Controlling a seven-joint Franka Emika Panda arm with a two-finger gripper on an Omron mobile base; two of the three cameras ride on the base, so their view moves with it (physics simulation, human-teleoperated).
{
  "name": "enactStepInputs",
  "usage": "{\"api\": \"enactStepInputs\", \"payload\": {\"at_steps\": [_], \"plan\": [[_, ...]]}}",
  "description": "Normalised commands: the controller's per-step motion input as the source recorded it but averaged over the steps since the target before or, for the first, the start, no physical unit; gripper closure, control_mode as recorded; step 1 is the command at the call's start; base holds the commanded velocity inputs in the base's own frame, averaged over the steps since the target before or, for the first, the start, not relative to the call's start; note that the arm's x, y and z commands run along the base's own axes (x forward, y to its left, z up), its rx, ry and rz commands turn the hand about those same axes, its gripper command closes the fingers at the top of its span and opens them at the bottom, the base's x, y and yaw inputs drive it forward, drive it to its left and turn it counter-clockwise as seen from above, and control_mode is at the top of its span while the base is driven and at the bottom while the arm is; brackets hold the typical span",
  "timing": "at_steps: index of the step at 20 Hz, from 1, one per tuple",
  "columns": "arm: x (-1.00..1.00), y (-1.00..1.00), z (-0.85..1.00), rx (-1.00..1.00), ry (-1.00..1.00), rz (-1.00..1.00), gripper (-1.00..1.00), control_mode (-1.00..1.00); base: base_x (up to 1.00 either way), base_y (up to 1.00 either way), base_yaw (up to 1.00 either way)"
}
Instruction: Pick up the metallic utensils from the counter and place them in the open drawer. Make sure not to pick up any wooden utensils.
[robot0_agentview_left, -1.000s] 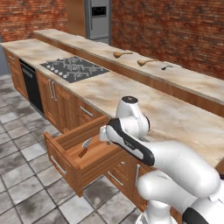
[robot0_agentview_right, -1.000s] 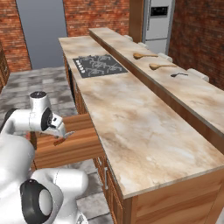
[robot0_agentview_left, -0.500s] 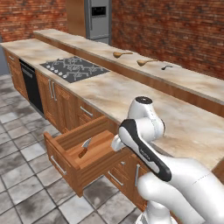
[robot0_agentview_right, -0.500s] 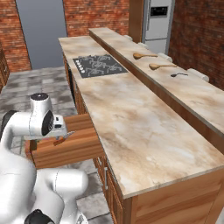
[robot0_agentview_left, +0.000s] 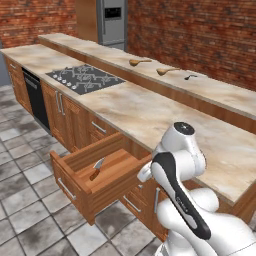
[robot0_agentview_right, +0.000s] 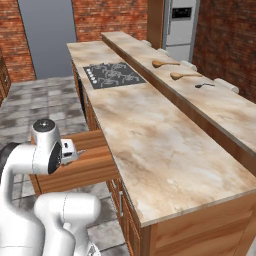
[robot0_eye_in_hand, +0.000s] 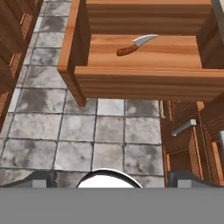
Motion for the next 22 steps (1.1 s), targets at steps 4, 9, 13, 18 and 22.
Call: {"api": "enactStepInputs", "payload": {"at_steps": [4,9,13,18,22], "plan": [[0.00,0.00,0.00,0.00,0.00,0.00,-1.00,-1.00,0.00,0.00,0.00],[-0.04,-0.01,0.00,0.00,-0.01,0.00,-1.00,1.00,-0.47,-0.31,-0.06],[0.00,0.00,0.00,0.00,0.00,0.00,-1.00,1.00,-0.85,-0.70,-0.21],[0.00,0.00,0.00,0.00,0.00,0.00,-1.00,1.00,-0.61,-0.75,-0.23],[0.00,0.00,0.00,0.00,0.00,0.00,-1.00,1.00,-0.49,-0.96,-0.18]]}}
